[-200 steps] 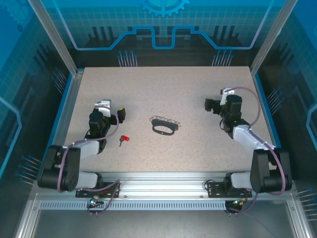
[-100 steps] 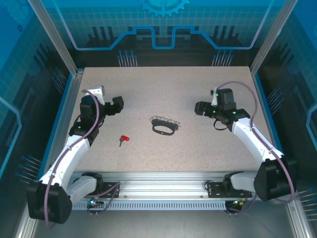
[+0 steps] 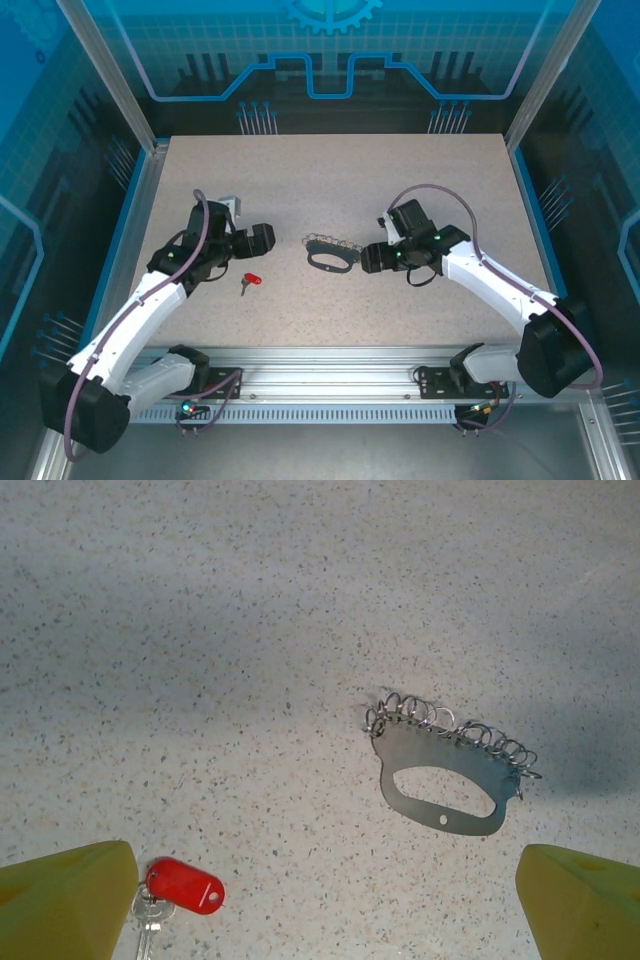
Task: Put the keys on the keyring
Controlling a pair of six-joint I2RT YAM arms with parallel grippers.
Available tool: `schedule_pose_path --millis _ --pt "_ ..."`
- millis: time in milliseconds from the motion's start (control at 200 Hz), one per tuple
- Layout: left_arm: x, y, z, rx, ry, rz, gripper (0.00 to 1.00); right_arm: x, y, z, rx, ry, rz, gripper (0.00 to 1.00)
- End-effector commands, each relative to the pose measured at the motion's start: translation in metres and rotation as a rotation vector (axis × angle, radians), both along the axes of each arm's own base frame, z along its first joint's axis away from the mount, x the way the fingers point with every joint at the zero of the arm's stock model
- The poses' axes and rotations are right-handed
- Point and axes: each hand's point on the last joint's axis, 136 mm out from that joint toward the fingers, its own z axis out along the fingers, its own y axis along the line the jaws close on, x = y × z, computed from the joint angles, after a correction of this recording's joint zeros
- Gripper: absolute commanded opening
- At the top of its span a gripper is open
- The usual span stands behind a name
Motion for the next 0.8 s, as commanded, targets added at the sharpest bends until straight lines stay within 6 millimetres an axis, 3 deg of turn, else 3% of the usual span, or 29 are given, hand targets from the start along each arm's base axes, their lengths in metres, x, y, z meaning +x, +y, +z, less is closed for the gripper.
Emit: schedule_pose_path --millis 0,255,525,795 --pt "-0.008 0.007 -0.015 0.008 0.048 0.051 0.99 -0.004 0.006 -0.006 0.011 0.022 0.011 0.78" --pt "0.011 -0.007 -0.021 0.016 0.104 0.003 0.99 0.003 0.017 -0.025 0.022 0.074 0.019 0.75" --pt "0.026 -0.024 -0.022 -0.035 0.108 -0.046 0.99 0.012 0.023 -0.033 0.02 0.071 0.001 0.72" --pt "0.036 -0.032 -0.028 -0.087 0.115 -0.033 0.99 0.017 0.045 -0.05 -0.045 0.105 0.03 0.58"
